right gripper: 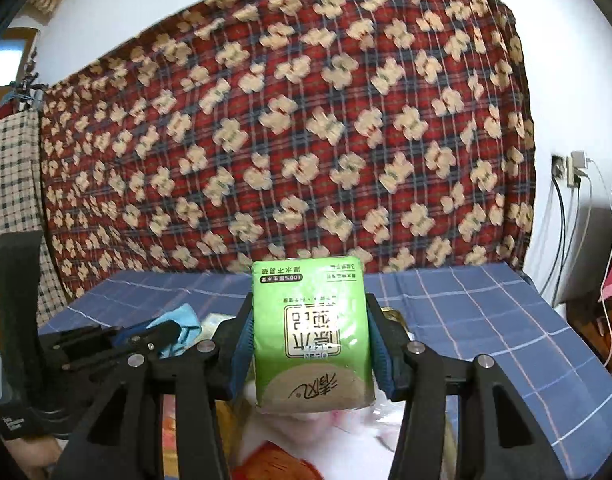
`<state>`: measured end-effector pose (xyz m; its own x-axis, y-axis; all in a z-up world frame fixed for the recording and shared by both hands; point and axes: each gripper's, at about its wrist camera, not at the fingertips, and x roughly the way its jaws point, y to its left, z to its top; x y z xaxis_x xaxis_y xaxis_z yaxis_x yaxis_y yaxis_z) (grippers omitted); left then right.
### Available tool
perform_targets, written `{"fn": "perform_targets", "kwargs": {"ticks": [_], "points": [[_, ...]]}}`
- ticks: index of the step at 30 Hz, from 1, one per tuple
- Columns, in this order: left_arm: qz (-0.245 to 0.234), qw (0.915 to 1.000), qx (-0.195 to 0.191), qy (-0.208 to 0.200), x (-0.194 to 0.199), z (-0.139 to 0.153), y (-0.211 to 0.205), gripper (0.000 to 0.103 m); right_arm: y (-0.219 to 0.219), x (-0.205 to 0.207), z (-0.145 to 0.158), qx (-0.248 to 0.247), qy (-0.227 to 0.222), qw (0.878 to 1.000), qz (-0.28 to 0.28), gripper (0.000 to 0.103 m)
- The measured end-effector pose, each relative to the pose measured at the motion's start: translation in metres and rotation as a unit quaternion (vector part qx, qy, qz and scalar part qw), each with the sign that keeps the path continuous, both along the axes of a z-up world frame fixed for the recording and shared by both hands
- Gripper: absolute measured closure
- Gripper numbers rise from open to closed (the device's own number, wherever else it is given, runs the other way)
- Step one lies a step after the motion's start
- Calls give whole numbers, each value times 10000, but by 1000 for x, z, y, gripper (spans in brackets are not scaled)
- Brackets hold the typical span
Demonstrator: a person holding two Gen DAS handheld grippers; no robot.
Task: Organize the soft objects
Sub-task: 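Lower the teal cloth and tissue pack into the gold tray and open both tools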
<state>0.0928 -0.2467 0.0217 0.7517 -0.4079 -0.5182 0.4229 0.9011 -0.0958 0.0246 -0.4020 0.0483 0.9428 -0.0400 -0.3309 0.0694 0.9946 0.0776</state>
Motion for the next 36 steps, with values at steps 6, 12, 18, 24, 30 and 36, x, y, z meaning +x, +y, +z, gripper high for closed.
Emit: {"fn": "perform_targets", "kwargs": {"ticks": [6,12,18,24,30,36], "points": [[-342,9991,215,116,-7,-4,-31,98,-18,6,-12,-68,501,9987,0,50],[-566,9976,337,217,-11,-11,-52,98,-32,1,-28,-85,829,9965,-33,50],[-659,9963,405,377,-9,-20,-65,98,-42,1,-36,-52,1004,9949,-78,50],[-701,9952,579,369,-8,-25,-73,94,-40,8,-44,-128,1184,9929,-20,49],[-646,9956,599,306,-9,-25,-72,89,-43,5,-47,-87,1188,9929,-48,27],[-476,9973,513,208,-10,-20,-65,55,-43,0,-43,-84,1092,9939,-113,27]]}}
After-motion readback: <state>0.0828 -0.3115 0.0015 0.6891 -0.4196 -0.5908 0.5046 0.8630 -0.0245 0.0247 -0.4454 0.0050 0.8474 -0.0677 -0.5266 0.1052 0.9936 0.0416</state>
